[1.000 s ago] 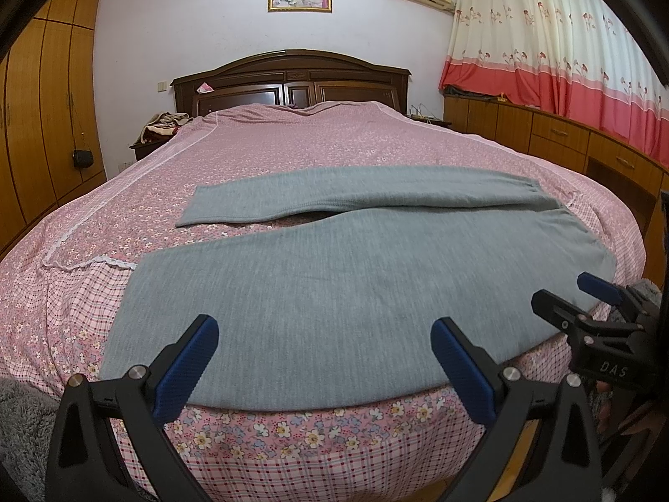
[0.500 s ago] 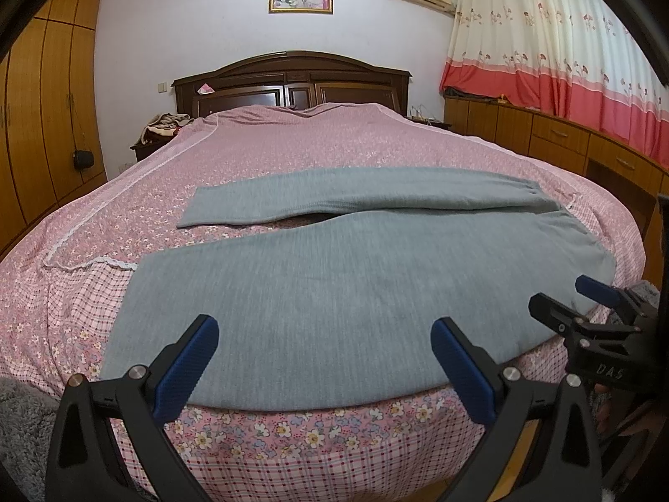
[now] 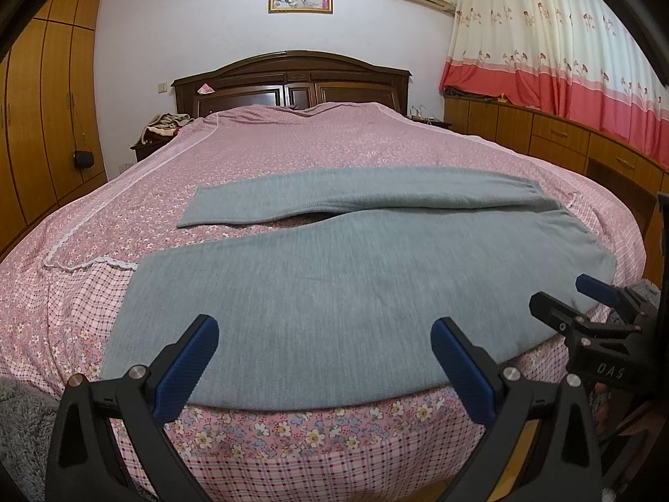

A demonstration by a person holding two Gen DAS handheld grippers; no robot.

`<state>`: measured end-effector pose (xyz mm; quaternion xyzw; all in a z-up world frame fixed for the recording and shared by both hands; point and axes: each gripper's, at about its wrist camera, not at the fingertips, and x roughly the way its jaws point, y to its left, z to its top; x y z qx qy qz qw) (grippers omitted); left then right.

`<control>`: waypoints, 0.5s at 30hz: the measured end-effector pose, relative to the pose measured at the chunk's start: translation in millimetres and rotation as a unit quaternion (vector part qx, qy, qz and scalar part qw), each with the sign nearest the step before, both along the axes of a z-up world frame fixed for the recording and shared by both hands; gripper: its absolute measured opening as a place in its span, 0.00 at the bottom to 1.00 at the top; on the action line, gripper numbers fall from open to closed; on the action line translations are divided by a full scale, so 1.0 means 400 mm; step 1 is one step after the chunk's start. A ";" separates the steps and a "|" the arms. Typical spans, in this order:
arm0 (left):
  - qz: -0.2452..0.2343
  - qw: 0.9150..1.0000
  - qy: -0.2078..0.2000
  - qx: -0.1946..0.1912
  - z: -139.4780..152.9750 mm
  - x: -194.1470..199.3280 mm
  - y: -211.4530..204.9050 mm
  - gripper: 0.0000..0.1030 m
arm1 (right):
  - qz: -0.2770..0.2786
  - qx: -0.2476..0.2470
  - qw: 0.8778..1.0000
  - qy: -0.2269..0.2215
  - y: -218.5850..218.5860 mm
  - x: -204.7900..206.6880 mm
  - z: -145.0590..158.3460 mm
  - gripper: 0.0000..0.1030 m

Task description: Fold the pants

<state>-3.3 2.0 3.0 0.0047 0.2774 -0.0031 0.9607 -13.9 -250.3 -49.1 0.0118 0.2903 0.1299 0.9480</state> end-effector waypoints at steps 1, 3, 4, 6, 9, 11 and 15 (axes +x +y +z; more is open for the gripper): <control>-0.001 1.000 0.000 0.000 0.000 0.001 -0.002 1.00 | 0.000 0.001 1.000 0.001 0.001 0.001 0.003 1.00; -0.003 1.000 0.001 0.001 0.000 0.003 -0.003 1.00 | 0.000 0.005 1.000 -0.001 0.001 -0.002 0.014 1.00; -0.004 1.000 0.003 0.001 0.000 0.005 -0.004 1.00 | 0.002 0.008 1.000 -0.005 0.002 -0.005 0.019 1.00; -0.009 1.000 0.007 -0.003 0.002 0.009 -0.002 1.00 | 0.005 0.007 1.000 -0.011 0.005 -0.008 0.030 1.00; -0.021 1.000 0.017 -0.009 0.003 0.019 -0.004 1.00 | 0.014 0.013 1.000 0.000 0.008 -0.005 0.043 1.00; -0.031 0.999 0.017 -0.012 0.009 0.023 -0.006 1.00 | 0.023 0.022 0.999 0.017 0.008 0.001 0.062 1.00; -0.067 0.997 0.020 -0.041 0.044 0.038 -0.002 1.00 | 0.093 0.015 0.993 0.068 0.027 0.017 0.121 1.00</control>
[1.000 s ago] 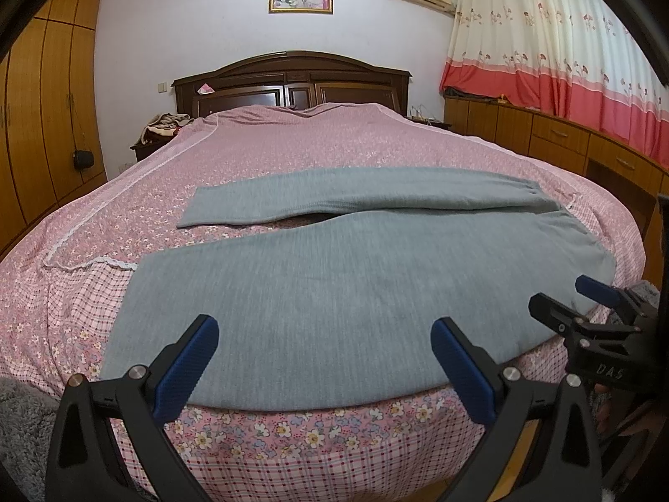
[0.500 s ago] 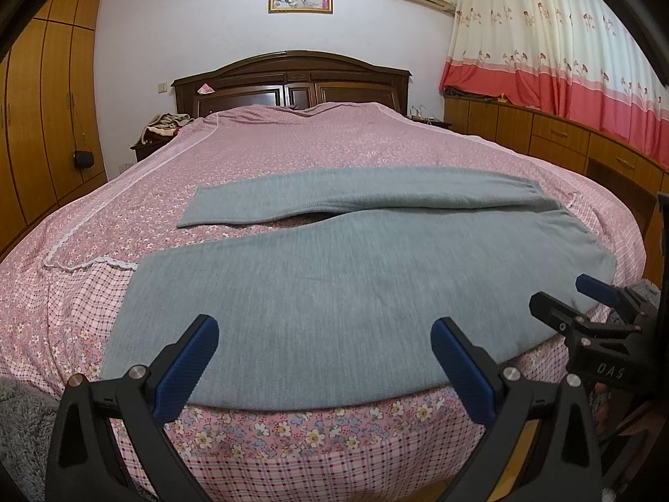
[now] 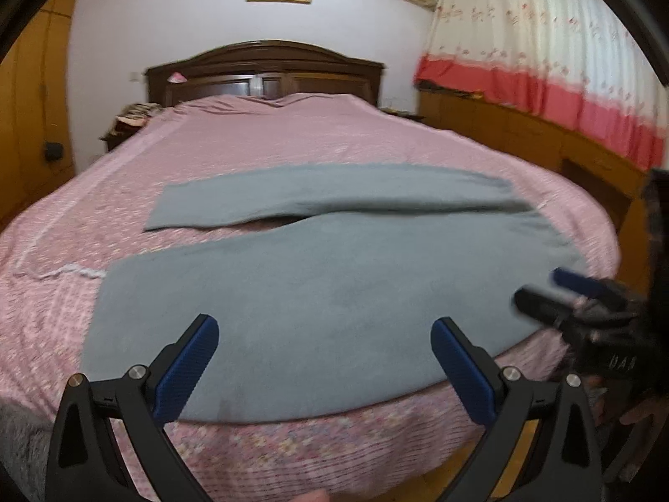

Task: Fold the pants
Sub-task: 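Move both tools over the sweatpants toward the waistband edge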

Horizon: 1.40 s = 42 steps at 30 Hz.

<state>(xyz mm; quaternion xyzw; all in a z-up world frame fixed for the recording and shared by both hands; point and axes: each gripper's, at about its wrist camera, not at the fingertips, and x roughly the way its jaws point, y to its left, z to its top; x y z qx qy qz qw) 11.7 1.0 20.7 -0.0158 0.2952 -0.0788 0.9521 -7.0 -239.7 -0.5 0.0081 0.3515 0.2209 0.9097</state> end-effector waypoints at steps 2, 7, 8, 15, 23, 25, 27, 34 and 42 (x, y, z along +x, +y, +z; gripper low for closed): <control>-0.030 0.999 -0.008 0.011 0.030 0.015 -0.011 1.00 | 0.041 0.005 0.999 0.007 -0.003 0.004 0.049 1.00; -0.116 0.985 -0.011 0.124 0.075 0.080 -0.072 1.00 | 0.127 0.000 0.992 0.012 -0.067 0.059 0.179 1.00; -0.129 0.982 -0.010 0.140 0.082 0.097 -0.081 1.00 | 0.148 -0.025 0.989 -0.003 -0.083 0.079 0.212 1.00; -0.204 0.954 0.001 0.218 0.130 0.252 -0.123 1.00 | 0.322 -0.185 0.928 -0.029 -0.122 0.231 0.301 1.00; -0.352 0.884 0.073 0.298 0.166 0.432 -0.152 1.00 | 0.445 -0.230 0.864 0.042 -0.093 0.407 0.281 0.98; -0.368 0.875 0.090 0.302 0.166 0.471 -0.153 1.00 | 0.449 -0.233 0.861 0.052 -0.080 0.452 0.279 0.98; -0.378 0.864 0.105 0.315 0.157 0.512 -0.155 1.00 | 0.450 -0.234 0.859 0.065 -0.065 0.500 0.268 0.98; -0.404 0.834 0.153 0.343 0.094 0.615 -0.147 1.00 | 0.457 -0.260 0.844 0.106 -0.021 0.603 0.196 0.98; -0.411 0.834 0.182 0.321 0.048 0.765 -0.135 0.94 | 0.471 -0.225 0.838 0.158 0.022 0.733 0.144 0.92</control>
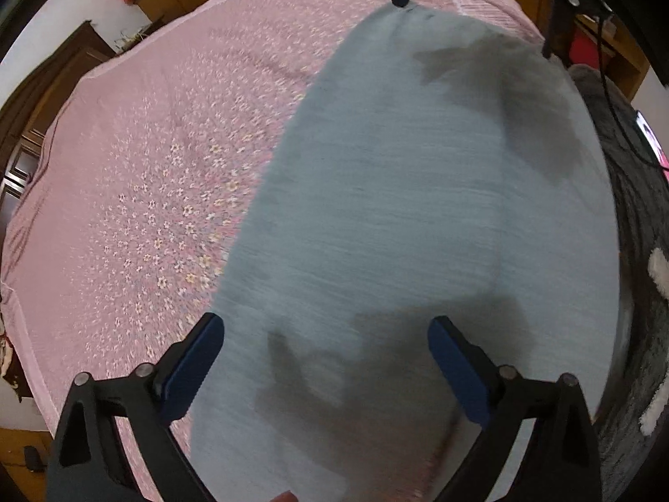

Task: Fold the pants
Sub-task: 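Move both tools over the sweatpants toward the waistband edge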

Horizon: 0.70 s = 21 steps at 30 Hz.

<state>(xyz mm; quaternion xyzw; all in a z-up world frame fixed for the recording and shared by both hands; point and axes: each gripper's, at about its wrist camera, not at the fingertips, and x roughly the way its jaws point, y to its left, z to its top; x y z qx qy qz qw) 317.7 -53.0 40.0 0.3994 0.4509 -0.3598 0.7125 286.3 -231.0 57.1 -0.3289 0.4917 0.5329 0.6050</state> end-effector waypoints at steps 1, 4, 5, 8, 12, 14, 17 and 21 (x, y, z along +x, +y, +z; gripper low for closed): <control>0.002 1.000 0.004 0.000 -0.002 0.021 -0.001 0.92 | -0.001 -0.001 1.000 0.009 0.006 0.022 -0.010 0.90; 0.008 1.000 0.019 -0.005 -0.003 0.077 0.001 0.89 | 0.006 -0.012 1.000 0.025 0.021 0.067 -0.038 0.88; 0.008 1.000 0.020 -0.006 -0.003 0.093 0.001 0.89 | 0.007 -0.018 0.999 0.026 0.026 0.084 -0.048 0.87; 0.001 1.000 0.022 -0.001 -0.012 0.137 -0.003 0.86 | 0.008 -0.032 0.999 0.021 0.037 0.128 -0.074 0.85; 0.001 1.000 0.027 0.013 -0.036 0.190 -0.017 0.72 | -0.008 -0.038 0.999 0.024 0.047 0.190 -0.099 0.83; -0.002 0.999 0.037 0.013 -0.046 0.214 -0.032 0.72 | -0.008 -0.049 0.999 0.018 0.054 0.209 -0.115 0.79; -0.019 0.999 0.029 0.018 -0.059 0.236 -0.053 0.72 | -0.003 -0.062 0.998 0.030 0.062 0.226 -0.137 0.68; -0.013 0.998 0.052 0.023 -0.076 0.274 -0.057 0.72 | 0.005 -0.080 0.996 0.045 0.067 0.243 -0.162 0.56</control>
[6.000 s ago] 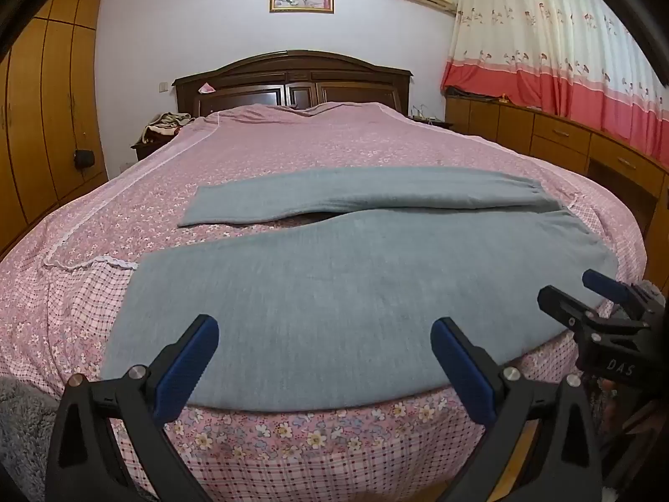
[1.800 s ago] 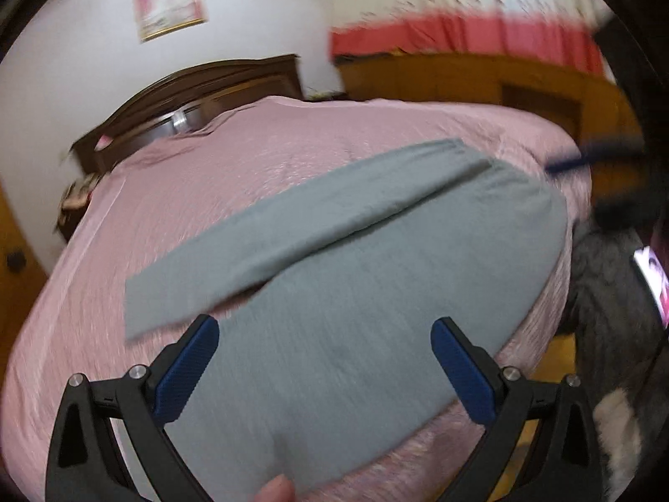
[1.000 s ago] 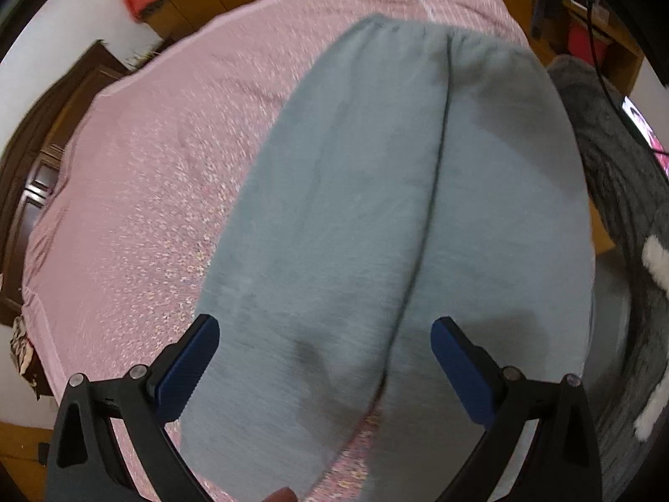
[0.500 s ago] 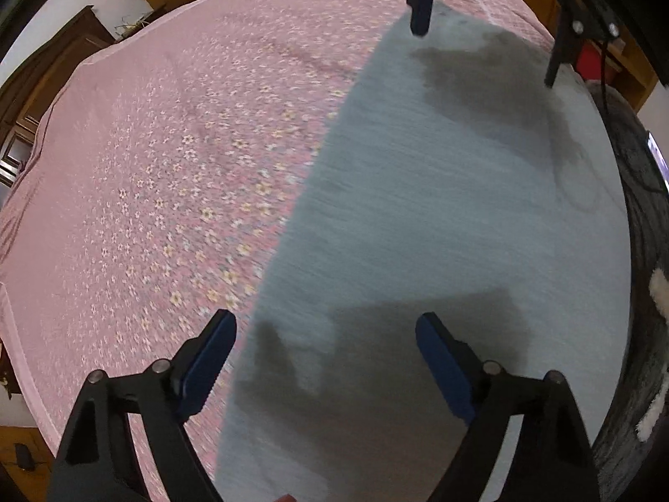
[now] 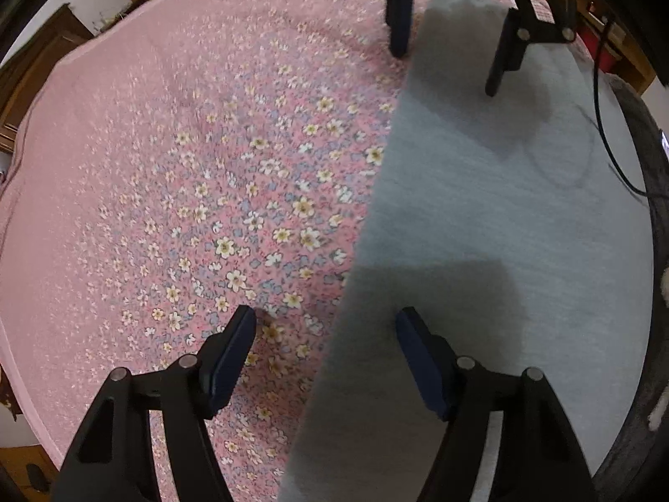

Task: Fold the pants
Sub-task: 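Move both tools over the sweatpants toward the waistband edge, then close left gripper on one pants edge while right gripper grasps the other edge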

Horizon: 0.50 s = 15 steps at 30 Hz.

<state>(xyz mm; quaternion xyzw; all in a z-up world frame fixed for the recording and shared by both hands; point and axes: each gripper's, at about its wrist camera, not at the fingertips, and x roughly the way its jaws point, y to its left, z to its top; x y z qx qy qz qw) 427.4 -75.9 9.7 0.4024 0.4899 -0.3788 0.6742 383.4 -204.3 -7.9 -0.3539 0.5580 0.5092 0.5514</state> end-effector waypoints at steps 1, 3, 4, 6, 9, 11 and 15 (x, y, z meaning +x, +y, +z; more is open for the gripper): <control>0.005 1.000 0.006 0.000 -0.002 0.010 0.004 0.72 | -0.002 0.002 1.000 0.008 -0.001 0.004 -0.002 0.56; 0.028 0.999 0.027 0.000 -0.005 0.031 0.020 0.72 | -0.005 0.005 1.000 0.017 -0.004 0.016 -0.006 0.56; 0.035 0.999 0.036 0.002 -0.007 0.036 0.028 0.72 | -0.008 0.003 1.000 0.019 -0.005 0.025 -0.011 0.56; 0.046 0.997 0.055 0.009 -0.013 0.041 0.046 0.72 | -0.015 -0.009 0.999 0.031 -0.012 0.058 -0.030 0.56; 0.051 0.997 0.053 0.008 -0.010 0.031 0.062 0.66 | -0.012 -0.037 0.999 0.018 0.007 0.055 -0.044 0.53; 0.045 0.998 0.050 -0.004 -0.003 0.006 0.067 0.46 | 0.010 -0.057 0.998 -0.021 0.031 0.027 -0.039 0.45; 0.027 0.999 0.016 -0.015 0.006 -0.058 0.067 0.12 | 0.039 -0.082 0.993 -0.070 0.067 -0.017 -0.034 0.19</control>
